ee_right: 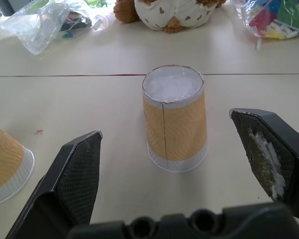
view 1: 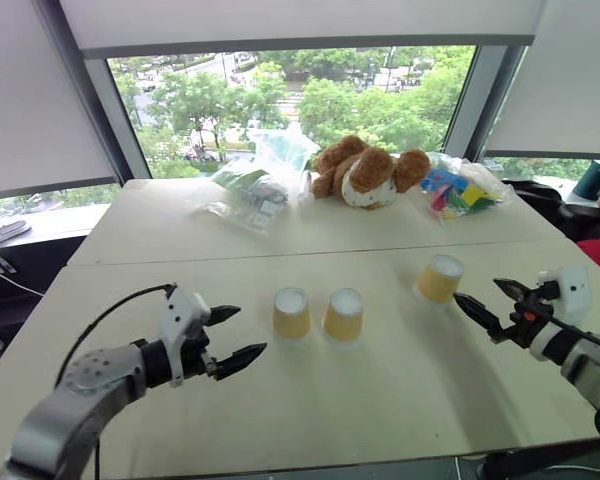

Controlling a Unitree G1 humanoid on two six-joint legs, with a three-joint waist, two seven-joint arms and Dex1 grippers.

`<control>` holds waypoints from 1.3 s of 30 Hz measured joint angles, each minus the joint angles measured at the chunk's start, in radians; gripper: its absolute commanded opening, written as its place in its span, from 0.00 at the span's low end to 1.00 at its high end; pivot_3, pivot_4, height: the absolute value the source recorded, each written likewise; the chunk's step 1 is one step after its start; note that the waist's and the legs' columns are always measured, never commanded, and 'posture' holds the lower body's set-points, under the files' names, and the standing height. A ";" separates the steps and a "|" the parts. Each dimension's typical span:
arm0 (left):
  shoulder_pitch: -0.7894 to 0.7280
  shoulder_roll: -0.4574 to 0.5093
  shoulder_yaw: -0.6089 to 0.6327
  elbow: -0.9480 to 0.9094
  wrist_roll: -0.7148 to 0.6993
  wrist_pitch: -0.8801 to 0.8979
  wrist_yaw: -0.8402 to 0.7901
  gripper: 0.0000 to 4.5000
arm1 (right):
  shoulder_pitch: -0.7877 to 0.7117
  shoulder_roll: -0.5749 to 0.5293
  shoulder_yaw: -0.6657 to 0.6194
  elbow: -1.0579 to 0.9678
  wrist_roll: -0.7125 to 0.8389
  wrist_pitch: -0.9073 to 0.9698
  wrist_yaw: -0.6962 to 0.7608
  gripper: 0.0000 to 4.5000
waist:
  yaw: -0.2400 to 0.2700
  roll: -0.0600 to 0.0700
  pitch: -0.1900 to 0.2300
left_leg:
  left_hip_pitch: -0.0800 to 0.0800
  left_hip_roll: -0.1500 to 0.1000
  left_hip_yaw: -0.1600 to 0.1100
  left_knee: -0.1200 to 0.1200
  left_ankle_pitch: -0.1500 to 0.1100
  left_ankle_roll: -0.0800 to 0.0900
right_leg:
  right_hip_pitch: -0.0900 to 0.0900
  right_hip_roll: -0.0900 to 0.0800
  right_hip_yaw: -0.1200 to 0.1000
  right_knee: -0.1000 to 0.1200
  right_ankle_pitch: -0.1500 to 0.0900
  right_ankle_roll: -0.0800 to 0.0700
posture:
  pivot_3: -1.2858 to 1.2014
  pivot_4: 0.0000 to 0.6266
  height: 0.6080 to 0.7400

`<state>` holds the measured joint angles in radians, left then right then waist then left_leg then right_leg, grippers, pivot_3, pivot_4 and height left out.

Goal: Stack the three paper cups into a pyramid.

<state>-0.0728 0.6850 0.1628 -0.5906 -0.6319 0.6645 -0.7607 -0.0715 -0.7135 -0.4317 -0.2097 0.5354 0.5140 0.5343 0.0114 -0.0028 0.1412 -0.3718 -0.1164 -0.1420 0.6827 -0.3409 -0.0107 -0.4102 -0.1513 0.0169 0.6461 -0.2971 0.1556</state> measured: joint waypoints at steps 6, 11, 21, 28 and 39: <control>-0.024 0.009 0.008 -0.119 -0.132 0.111 0.062 0.98 | -0.162 0.035 0.087 0.196 -0.070 -0.070 0.004 1.00 | -0.008 0.000 0.000 | 0.000 0.000 0.000 0.000 0.000 0.000 | 0.000 0.000 0.000 0.000 0.000 0.000 | 0.52 0.24 1.00; -0.004 0.003 -0.005 -0.167 -0.158 0.135 0.118 0.98 | -0.277 0.067 0.143 0.359 -0.131 -0.163 0.025 1.00 | -0.010 0.000 0.000 | 0.000 0.000 0.001 0.000 0.000 0.000 | 0.000 0.000 0.000 0.000 0.000 0.000 | 0.52 0.24 1.00; 0.018 0.023 -0.019 -0.202 -0.184 0.137 0.160 0.98 | -0.433 0.125 0.187 0.628 -0.199 -0.297 0.047 1.00 | -0.024 0.001 0.000 | 0.000 0.000 0.001 -0.001 0.000 0.000 | 0.000 0.000 0.000 0.000 0.000 0.000 | 0.52 0.24 1.00; -0.021 0.047 -0.017 -0.203 -0.187 0.132 0.166 1.00 | -0.457 0.136 0.187 0.672 -0.198 -0.314 0.065 0.88 | -0.026 0.001 0.000 | 0.000 0.000 0.001 -0.001 0.000 0.000 | 0.000 0.000 0.000 0.000 0.000 0.000 | 0.52 0.24 1.00; -0.020 0.124 0.026 -0.118 -0.140 0.073 0.106 1.00 | -0.460 0.141 0.227 0.516 -0.196 -0.255 0.103 0.48 | -0.031 0.004 0.002 | -0.001 0.001 0.001 -0.002 0.000 0.000 | -0.003 0.001 0.000 0.000 0.000 0.000 | 0.52 0.24 1.00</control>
<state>-0.0928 0.8089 0.1884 -0.7085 -0.7716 0.7378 -0.6545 -0.5314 -0.5728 -0.2045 0.3064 0.3391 0.2586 0.6375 -0.0197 0.0011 0.1431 -0.3730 -0.1156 -0.1408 0.6806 -0.3408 -0.0110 -0.4130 -0.1506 0.0173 0.6461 -0.2972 0.1555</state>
